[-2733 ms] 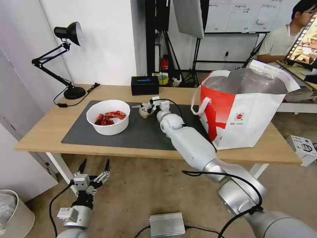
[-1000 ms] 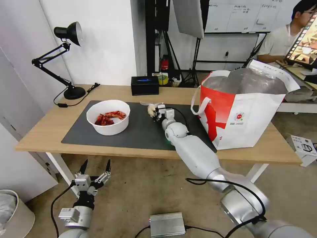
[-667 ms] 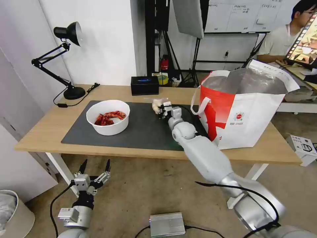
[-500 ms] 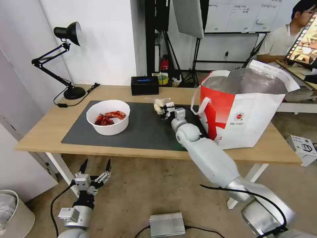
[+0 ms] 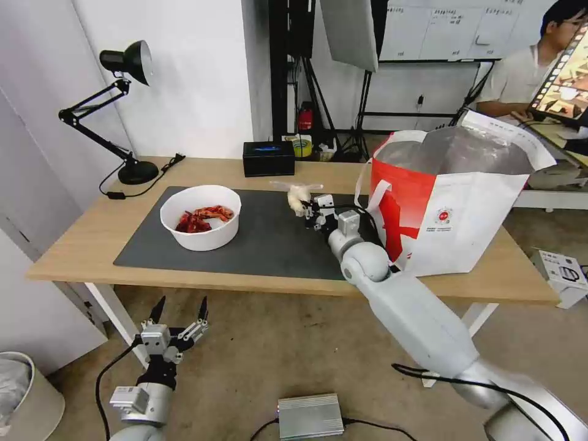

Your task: Pick up the trash from the table and place it into the takeout bag.

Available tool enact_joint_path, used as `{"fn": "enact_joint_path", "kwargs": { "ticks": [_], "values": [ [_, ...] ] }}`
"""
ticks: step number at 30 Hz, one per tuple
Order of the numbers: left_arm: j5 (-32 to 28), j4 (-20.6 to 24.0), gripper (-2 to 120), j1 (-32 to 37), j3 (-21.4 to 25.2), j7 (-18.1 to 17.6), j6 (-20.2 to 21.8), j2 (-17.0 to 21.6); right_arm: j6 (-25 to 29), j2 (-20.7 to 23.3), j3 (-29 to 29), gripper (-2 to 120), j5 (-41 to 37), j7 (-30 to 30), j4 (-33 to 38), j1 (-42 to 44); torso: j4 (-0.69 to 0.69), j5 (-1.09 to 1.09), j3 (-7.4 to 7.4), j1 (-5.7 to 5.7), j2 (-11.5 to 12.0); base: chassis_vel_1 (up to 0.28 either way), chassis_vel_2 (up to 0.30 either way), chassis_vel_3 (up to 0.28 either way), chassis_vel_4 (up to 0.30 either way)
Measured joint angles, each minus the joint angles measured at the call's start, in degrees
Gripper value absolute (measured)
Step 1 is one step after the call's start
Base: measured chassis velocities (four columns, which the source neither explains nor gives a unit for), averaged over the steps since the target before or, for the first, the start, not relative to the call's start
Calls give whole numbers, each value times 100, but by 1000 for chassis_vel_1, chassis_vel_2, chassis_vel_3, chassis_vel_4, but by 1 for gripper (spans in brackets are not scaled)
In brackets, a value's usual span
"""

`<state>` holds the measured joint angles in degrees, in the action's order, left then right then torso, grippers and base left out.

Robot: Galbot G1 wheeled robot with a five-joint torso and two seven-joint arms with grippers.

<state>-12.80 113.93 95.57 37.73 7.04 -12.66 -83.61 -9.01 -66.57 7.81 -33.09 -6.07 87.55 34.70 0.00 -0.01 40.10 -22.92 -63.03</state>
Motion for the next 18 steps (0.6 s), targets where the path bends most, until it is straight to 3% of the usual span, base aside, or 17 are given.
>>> {"fn": "enact_joint_path", "kwargs": {
  "ticks": [18],
  "values": [
    [88, -22, 100, -12, -85, -2, -4, 8, 172, 1064, -1249, 1, 293, 397, 1984, 1963, 1, 0, 0, 0, 0, 0, 0, 0, 0]
  ]
}}
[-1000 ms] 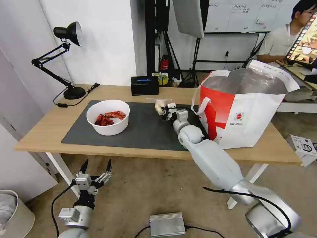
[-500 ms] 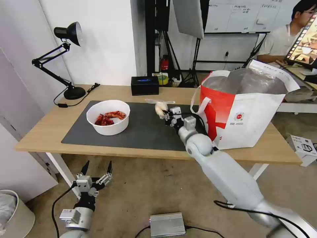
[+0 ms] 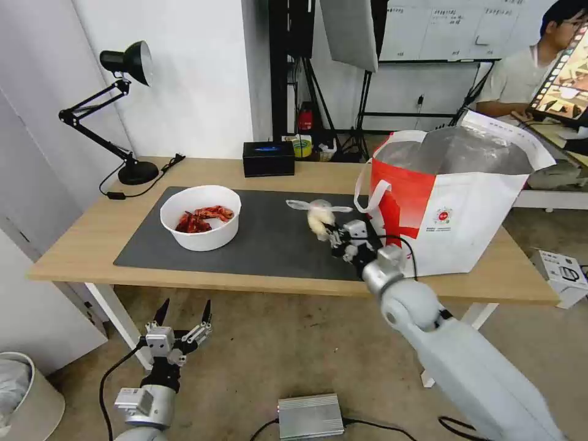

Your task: Pick up the trash from the table and place it into the takeout bag.

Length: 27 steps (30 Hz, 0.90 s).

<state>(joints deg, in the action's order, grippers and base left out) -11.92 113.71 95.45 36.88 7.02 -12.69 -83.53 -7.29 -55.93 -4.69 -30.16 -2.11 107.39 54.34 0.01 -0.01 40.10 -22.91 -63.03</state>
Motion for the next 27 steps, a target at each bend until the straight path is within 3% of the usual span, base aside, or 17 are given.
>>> {"fn": "enact_joint_path", "kwargs": {
  "ticks": [8, 16, 27],
  "values": [
    [120, -10, 100, -19, -105, -1, 2, -17, 518, 133, -588, 1, 400, 413, 472, 476, -1, 1, 1, 0, 0, 0, 0, 0, 0],
    [204, 7, 100, 65, -156, -1, -35, -59, 1612, 20, -990, 1, 944, 551, 446, 478, -1, 1, 0, 0, 0, 0, 0, 0, 0],
    [255, -4, 100, 101, -174, -3, -79, -88, 2708, -234, -1387, 1, 1071, 249, 307, 285, -1, 1, 0, 0, 0, 0, 0, 0, 0]
  ]
}}
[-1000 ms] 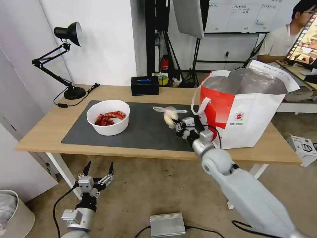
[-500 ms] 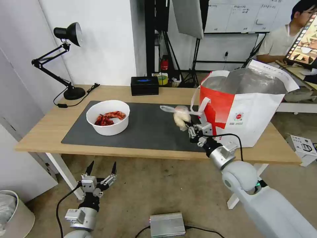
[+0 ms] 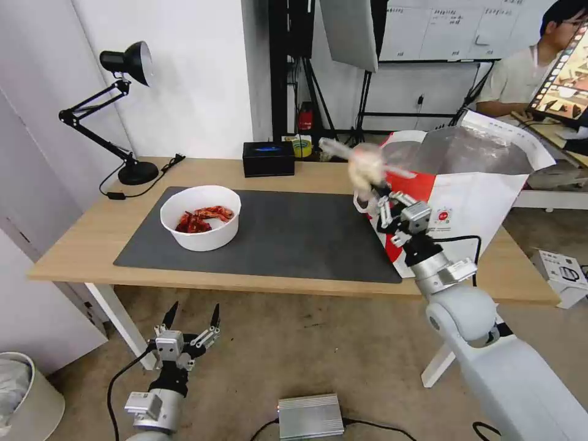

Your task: Pick up the trash from the table and place it into the takeout bag.

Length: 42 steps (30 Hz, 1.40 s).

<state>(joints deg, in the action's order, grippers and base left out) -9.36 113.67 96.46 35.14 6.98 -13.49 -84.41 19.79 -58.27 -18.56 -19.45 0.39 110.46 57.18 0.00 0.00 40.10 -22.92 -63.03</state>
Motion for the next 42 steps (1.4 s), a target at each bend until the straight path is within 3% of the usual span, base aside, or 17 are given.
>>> {"fn": "enact_joint_path", "kwargs": {
  "ticks": [12, 20, 24, 26, 28, 29, 31, 32, 42],
  "values": [
    [98, -4, 100, 14, -92, -3, -8, -38, -15, 65, -385, 1, -351, -659, 44, -168, 0, 0, 0, 0, 0, 0, 0, 0, 0],
    [143, -11, 100, 5, -147, -4, -7, -41, -734, 484, -1025, 1, -951, -1019, 176, -231, 1, -1, 0, 0, 0, 0, 0, 0, 0],
    [158, -25, 100, 0, -179, -5, -6, -40, -1169, 726, -1259, 1, -1432, -1146, 273, -239, 1, 0, 0, 0, 0, 0, 0, 0, 0],
    [169, -40, 100, -15, -202, -4, -3, -39, -1652, 867, -1377, 1, -1802, -1336, 396, -280, 1, 0, 0, 0, 0, 0, 0, 0, 0],
    [169, -40, 100, -15, -202, -4, -3, -39, -1652, 867, -1377, 1, -1802, -1336, 396, -280, 1, 0, 0, 0, 0, 0, 0, 0, 0],
    [173, -47, 100, -23, -208, -4, -1, -37, -1936, 922, -1424, 1, -1951, -1416, 440, -299, 0, 1, 0, 0, 0, 0, 0, 0, 0],
    [174, -66, 100, -32, -201, -4, 4, -29, -3058, 1056, -1533, 1, -2498, -1771, 549, -395, 1, 0, 0, 0, 0, 0, 0, 0, 0],
    [171, -100, 100, -33, -181, -4, -3, -26, -3273, 1091, -1558, 1, -2549, -1830, 485, -428, 0, 0, 0, 0, 0, 0, 0, 0, 0],
    [146, -236, 100, -30, -148, -4, -121, -13, -3995, 1362, -1511, 1, -3321, -2312, 233, -815, 0, 0, 0, 0, 0, 0, 0, 0, 0]
  ]
}}
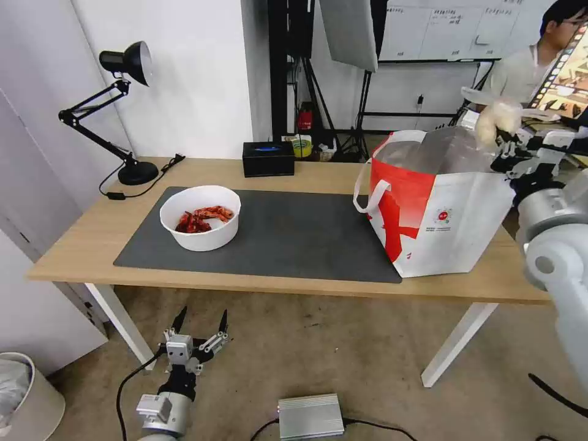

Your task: Pick up the trash from the table and place it into the takeout bag.

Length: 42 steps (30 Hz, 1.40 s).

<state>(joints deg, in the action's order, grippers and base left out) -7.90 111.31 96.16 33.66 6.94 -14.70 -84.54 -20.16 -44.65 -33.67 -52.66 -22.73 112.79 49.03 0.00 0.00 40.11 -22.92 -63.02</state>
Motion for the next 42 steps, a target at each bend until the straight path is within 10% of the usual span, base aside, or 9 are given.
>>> {"fn": "enact_joint_path", "kwargs": {
  "ticks": [20, 42],
  "values": [
    [-73, 64, 100, -45, 27, 7, -2, 23, -610, 19, 263, 1, -760, -592, -321, -526, 0, 0, 0, 0, 0, 0, 0, 0, 0],
    [-75, 91, 100, -24, 24, 18, 10, -12, -624, -46, 252, 79, -735, -634, -276, -444, 0, 0, 0, 0, 0, 0, 0, 0, 0]
  ]
}}
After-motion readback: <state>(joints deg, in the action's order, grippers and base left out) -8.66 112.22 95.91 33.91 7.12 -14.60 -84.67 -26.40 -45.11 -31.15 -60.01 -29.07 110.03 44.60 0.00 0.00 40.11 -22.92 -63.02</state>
